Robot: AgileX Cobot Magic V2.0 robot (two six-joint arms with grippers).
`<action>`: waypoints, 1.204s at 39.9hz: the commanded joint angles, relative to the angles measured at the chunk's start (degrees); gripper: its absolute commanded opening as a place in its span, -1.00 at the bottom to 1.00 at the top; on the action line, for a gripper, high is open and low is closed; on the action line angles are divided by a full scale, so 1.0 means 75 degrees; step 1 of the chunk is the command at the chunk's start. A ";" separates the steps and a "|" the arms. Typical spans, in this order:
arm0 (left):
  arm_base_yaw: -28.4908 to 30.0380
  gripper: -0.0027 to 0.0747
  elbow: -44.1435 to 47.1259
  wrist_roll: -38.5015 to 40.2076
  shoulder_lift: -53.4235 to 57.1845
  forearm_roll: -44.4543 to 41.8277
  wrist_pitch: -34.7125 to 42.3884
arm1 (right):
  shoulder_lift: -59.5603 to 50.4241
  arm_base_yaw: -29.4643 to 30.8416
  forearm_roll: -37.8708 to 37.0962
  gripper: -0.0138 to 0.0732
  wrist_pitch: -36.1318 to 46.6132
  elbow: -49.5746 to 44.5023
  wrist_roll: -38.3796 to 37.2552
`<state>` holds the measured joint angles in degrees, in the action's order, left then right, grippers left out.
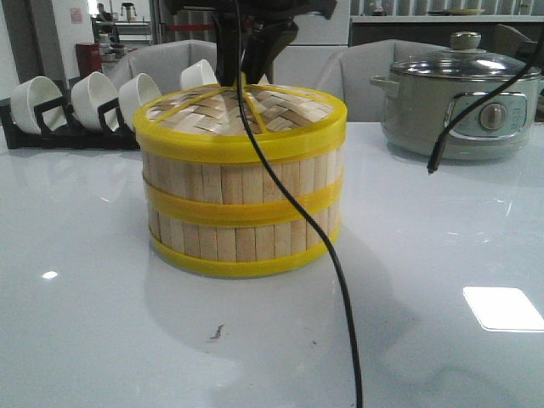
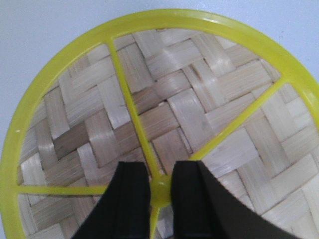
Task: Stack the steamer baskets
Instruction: 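Lower the lid onto the top basket with the right gripper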
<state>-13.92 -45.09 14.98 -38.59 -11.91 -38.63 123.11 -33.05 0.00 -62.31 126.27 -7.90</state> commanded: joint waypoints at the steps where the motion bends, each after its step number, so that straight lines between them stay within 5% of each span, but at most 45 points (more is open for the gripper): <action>1: -0.0050 -0.70 -0.0224 0.0072 0.0006 -0.0075 0.0568 | -0.0471 0.0099 -0.0095 -0.55 0.0534 0.0281 0.0079; 26: -0.0050 -0.70 -0.0224 0.0072 0.0006 -0.0075 0.0568 | -0.0465 0.0107 -0.0095 -0.54 0.0567 0.0281 0.0079; 38: -0.0050 -0.70 -0.0224 0.0072 0.0006 -0.0075 0.0568 | -0.0404 0.0107 -0.0095 0.01 0.0509 0.0281 0.0079; 48: -0.0050 -0.70 -0.0224 0.0072 0.0006 -0.0075 0.0568 | -0.0392 0.0107 -0.0095 0.04 0.0550 0.0281 0.0079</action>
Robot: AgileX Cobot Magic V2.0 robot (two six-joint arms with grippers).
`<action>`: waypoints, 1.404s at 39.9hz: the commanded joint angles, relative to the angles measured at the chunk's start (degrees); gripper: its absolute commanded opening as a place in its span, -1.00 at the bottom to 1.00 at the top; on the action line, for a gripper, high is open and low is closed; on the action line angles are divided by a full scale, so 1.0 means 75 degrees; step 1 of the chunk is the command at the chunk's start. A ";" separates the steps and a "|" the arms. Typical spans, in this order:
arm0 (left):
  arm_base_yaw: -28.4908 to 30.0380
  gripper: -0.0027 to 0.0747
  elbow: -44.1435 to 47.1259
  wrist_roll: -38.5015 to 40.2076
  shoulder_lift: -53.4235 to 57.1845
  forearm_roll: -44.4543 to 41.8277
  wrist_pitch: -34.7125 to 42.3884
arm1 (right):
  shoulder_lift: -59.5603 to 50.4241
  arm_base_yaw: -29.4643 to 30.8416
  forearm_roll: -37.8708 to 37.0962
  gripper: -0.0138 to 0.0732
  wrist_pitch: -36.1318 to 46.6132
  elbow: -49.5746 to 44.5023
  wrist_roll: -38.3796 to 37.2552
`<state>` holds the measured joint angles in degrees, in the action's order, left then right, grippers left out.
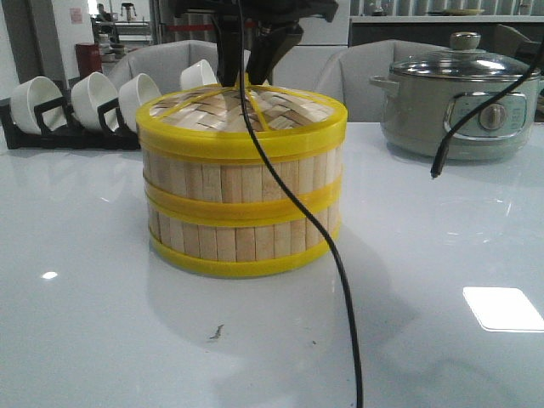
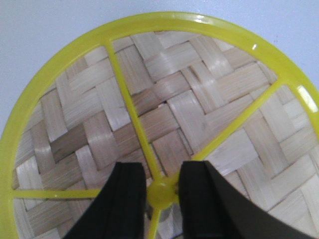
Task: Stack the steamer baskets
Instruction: 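Lower the lid onto the top basket with the right gripper, then open the right gripper and raise it away from the lid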
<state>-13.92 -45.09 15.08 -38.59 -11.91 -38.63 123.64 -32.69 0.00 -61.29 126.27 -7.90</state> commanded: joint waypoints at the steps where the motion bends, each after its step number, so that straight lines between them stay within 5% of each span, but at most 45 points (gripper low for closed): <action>1: -0.0050 -0.70 -0.0224 0.0059 0.0006 -0.0075 0.0568 | -0.0463 0.0058 -0.0095 0.04 0.0414 0.0281 0.0079; 8: -0.0050 -0.70 -0.0224 0.0059 0.0006 -0.0075 0.0568 | -0.0463 0.0058 -0.0095 0.06 0.0441 0.0281 0.0079; 19: -0.0050 -0.70 -0.0224 0.0059 0.0006 -0.0075 0.0568 | -0.0487 0.0058 -0.0095 0.45 0.0611 0.0281 0.0079; 36: -0.0050 -0.70 -0.0224 0.0059 0.0006 -0.0075 0.0568 | -0.1165 0.0280 -0.0095 0.44 0.2012 -0.0035 0.0079; 56: -0.0050 -0.70 -0.0224 0.0059 0.0006 -0.0075 0.0568 | -0.6122 0.2395 -0.0095 0.44 0.5202 -0.5680 0.0079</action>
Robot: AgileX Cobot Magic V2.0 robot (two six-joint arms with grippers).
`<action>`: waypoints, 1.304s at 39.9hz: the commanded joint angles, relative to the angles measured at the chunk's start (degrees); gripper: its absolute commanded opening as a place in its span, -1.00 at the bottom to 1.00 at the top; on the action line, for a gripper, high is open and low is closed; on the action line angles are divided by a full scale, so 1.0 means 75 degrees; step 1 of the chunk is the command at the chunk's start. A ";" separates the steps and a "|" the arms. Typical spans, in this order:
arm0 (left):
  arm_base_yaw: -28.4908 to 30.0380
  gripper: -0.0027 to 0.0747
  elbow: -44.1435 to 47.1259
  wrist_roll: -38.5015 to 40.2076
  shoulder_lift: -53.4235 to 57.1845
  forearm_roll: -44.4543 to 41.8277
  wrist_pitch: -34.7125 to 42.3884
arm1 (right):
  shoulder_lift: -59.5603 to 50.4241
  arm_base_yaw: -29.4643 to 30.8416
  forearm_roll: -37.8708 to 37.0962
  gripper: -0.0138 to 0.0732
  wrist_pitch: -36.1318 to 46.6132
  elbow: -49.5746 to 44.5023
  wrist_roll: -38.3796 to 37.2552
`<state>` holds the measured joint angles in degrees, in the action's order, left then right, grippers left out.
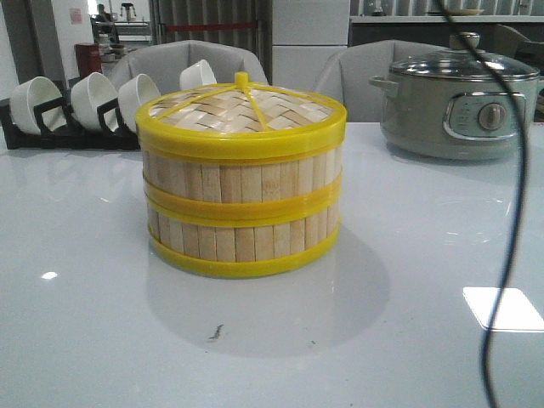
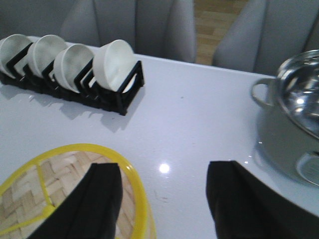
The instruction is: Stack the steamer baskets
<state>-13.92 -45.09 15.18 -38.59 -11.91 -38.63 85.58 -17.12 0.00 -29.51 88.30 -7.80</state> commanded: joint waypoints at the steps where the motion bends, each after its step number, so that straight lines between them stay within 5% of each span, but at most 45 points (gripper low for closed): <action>1: -0.0050 -0.70 -0.0224 0.0046 0.0006 -0.0075 0.0568 | -0.1335 0.0478 -0.0095 0.44 0.1046 -0.0865 0.0066; 13: -0.0050 -0.70 -0.0224 0.0046 0.0006 -0.0075 0.0568 | -0.3952 0.1662 -0.0095 0.44 0.1554 -0.3821 0.0066; 29: -0.0050 -0.70 -0.0224 0.0046 0.0006 -0.0075 0.0568 | -0.6529 0.2289 -0.0095 0.44 0.3211 -0.7532 0.0066; 40: -0.0050 -0.70 -0.0224 0.0046 0.0006 -0.0075 0.0568 | -0.7243 0.2634 -0.0095 0.43 0.4550 -0.8914 0.0066; 45: -0.0050 -0.70 -0.0224 0.0046 0.0006 -0.0075 0.0568 | -0.7243 0.2634 -0.0095 0.12 0.4681 -0.9036 0.0066; 50: -0.0050 -0.70 -0.0224 0.0046 0.0006 -0.0075 0.0568 | -0.7243 0.2634 -0.0095 -0.62 0.4688 -0.9036 0.0055; 52: -0.0050 -0.70 -0.0224 0.0046 0.0006 -0.0075 0.0568 | -0.7243 0.2634 -0.0095 -0.50 0.4722 -0.9036 0.0055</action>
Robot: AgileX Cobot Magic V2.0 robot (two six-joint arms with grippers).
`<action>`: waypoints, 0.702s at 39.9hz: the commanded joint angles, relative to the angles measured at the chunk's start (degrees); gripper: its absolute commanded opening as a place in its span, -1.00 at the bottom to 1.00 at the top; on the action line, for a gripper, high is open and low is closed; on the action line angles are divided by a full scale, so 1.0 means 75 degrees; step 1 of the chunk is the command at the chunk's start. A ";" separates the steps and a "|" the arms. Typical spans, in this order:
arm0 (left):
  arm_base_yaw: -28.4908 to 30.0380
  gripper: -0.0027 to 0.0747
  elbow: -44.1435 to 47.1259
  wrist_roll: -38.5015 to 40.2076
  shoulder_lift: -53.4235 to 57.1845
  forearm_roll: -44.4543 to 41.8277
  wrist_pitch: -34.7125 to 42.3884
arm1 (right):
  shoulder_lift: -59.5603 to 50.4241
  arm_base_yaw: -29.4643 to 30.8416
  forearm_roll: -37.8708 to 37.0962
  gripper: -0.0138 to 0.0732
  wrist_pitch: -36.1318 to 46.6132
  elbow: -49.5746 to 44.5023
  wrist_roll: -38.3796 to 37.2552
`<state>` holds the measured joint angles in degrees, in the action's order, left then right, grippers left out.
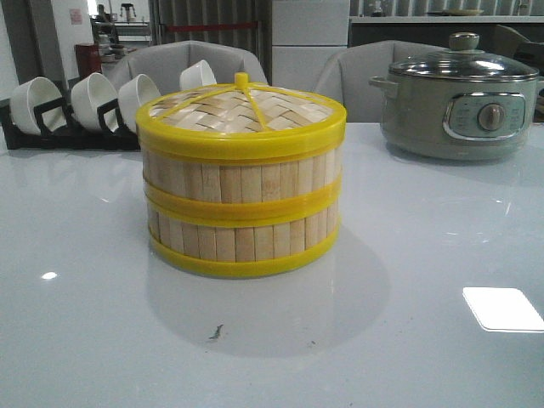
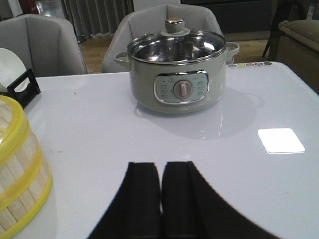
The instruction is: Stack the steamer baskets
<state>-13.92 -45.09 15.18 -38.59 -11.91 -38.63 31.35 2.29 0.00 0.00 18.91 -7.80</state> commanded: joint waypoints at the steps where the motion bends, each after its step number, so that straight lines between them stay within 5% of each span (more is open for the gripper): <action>1: -0.0050 -0.70 -0.0224 0.0046 0.0006 -0.0075 0.0568 | -0.0012 0.0045 -0.0095 -0.50 0.0807 0.0216 0.0055; 28: -0.0050 -0.70 -0.0224 0.0046 0.0006 -0.0075 0.0568 | -0.0012 0.0045 -0.0095 -0.52 0.0799 0.0216 0.0055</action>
<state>-13.92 -45.09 15.18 -38.59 -11.91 -38.63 31.24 2.29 0.00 0.45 18.83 -7.80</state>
